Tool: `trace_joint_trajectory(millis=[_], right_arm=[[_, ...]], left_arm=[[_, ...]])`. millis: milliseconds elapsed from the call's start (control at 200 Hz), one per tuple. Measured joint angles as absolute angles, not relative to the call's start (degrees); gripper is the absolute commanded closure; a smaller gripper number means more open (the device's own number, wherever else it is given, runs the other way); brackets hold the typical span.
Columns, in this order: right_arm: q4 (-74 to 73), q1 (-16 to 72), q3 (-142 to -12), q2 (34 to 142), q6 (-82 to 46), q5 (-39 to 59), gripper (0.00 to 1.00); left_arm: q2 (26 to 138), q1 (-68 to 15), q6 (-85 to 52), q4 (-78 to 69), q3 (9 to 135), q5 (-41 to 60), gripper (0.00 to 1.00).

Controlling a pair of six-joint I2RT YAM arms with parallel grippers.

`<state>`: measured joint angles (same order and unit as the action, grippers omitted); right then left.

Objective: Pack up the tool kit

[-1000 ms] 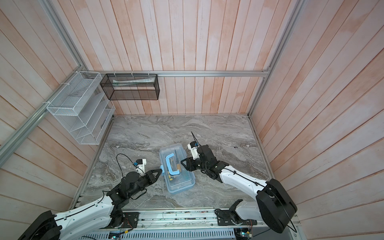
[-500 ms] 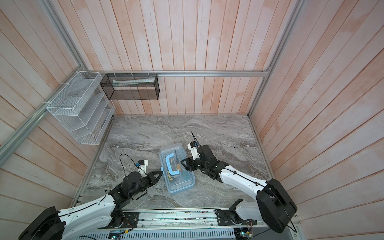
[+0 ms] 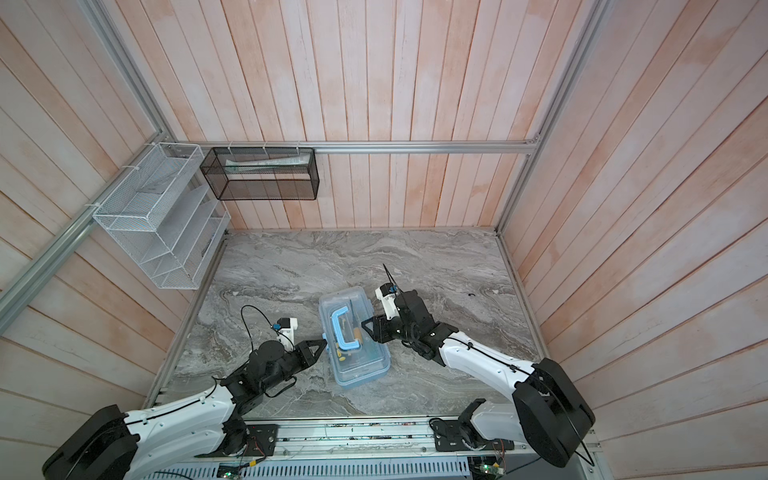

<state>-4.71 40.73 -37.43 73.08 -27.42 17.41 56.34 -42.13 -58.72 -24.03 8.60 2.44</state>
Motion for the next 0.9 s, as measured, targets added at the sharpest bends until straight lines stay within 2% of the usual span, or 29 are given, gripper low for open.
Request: trace_joint_trajectory(millis=[150,275,400,590,900], right_arm=[[-4.6,40.7,-37.5,73.1,-27.4,17.4,0.5],[-4.6,40.7,-37.5,73.1,-27.4,17.4,0.5],[-4.7,40.7,-37.5,73.2,-27.4,17.5,0.51],[-4.6,40.6,-37.6,73.3,-27.1,17.6,0.5],[-4.6,39.9,-37.6,73.5,-26.7,18.9,0.5]], left_arm=[[55.3,-42.2,-58.3,-17.5,11.3,1.7,0.74],[55.6,-42.6,-56.9,-5.9,17.1,1.7,0.62],[58.3,-42.5,-55.0,2.8,22.3,1.3,0.62],[60.5,-42.5,-53.6,6.5,25.1,1.5,0.66],[57.1,-42.9,-55.5,13.6,23.1,-0.5,0.69]])
